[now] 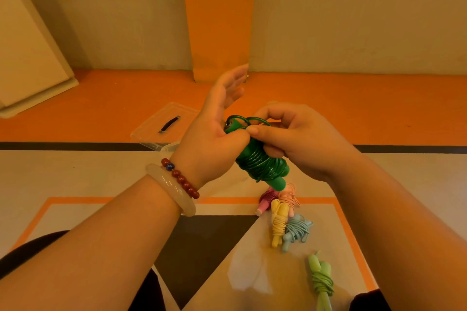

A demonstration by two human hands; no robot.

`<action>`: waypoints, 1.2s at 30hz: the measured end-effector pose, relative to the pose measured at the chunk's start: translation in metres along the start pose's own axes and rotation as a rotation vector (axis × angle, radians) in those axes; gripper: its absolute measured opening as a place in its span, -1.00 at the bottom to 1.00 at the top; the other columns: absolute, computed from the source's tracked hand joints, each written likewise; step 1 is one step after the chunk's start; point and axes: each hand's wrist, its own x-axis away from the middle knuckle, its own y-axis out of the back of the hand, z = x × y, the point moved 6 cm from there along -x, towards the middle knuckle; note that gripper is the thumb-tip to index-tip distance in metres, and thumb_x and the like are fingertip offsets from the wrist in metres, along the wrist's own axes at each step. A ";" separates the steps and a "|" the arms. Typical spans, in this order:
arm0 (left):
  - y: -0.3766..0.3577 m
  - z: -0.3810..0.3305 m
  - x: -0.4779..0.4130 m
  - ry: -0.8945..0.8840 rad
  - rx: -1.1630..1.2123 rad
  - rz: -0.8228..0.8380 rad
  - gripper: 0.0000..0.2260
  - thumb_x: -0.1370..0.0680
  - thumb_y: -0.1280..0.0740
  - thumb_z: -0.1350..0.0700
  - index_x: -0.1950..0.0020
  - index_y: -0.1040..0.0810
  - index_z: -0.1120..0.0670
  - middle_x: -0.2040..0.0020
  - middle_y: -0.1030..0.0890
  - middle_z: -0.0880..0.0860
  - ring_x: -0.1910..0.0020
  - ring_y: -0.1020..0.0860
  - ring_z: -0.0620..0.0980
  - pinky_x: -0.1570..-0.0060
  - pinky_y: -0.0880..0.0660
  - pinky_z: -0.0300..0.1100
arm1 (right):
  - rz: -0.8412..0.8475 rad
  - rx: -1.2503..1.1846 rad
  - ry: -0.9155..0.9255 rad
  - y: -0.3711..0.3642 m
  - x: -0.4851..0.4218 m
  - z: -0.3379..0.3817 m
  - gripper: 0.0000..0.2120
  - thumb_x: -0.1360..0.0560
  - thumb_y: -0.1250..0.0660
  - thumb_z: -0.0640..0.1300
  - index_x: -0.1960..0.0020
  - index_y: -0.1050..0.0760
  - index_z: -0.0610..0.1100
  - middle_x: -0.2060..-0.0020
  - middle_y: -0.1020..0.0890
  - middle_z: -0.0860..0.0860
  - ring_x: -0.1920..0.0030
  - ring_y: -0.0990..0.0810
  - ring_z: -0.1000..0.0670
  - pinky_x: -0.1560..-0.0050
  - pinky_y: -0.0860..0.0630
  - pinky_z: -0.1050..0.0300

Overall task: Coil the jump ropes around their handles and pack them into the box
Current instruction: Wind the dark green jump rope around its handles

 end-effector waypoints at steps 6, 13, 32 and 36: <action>0.004 0.011 0.002 0.038 0.089 -0.181 -0.49 -0.44 -0.35 0.27 -0.28 -0.33 -0.15 -0.32 -0.40 -0.17 -0.36 -0.37 -0.25 -0.16 -0.45 -0.35 | -0.200 -0.093 0.014 -0.003 -0.002 -0.001 -0.86 -0.56 -0.29 -0.22 0.18 -0.52 -0.14 0.51 -0.45 0.04 0.51 -0.33 0.13 0.47 -0.26 0.31; -0.019 0.017 0.015 0.103 -0.093 -0.271 -0.61 -0.65 -0.13 0.03 -0.49 -0.25 -0.03 -0.36 -0.43 -0.04 -0.30 -0.42 -0.18 -0.23 -0.43 -0.27 | -0.365 -0.192 0.009 0.004 0.000 -0.008 -0.86 -0.55 -0.33 -0.16 0.19 -0.55 -0.08 0.51 -0.46 0.06 0.47 -0.41 0.11 0.42 -0.39 0.29; 0.004 0.006 -0.001 0.038 -0.066 -0.188 -0.72 -0.64 -0.13 0.24 -0.15 -0.39 -0.16 0.04 -0.53 -0.16 0.12 -0.54 -0.27 0.12 -0.55 -0.28 | -0.218 -0.647 0.038 -0.010 0.000 -0.003 -0.75 -0.62 -0.14 -0.23 -0.02 -0.60 -0.16 0.16 -0.68 -0.08 0.17 -0.65 0.02 0.06 -0.61 0.11; 0.005 0.001 -0.001 -0.019 -0.185 -0.087 -0.69 -0.63 -0.16 0.18 -0.15 -0.36 -0.27 -0.05 -0.50 -0.15 0.05 -0.52 -0.27 0.11 -0.50 -0.39 | -0.190 -0.617 0.014 -0.003 -0.002 -0.010 -0.84 -0.50 -0.26 -0.19 0.04 -0.61 -0.15 0.16 -0.70 -0.08 0.14 -0.67 -0.03 0.03 -0.62 0.01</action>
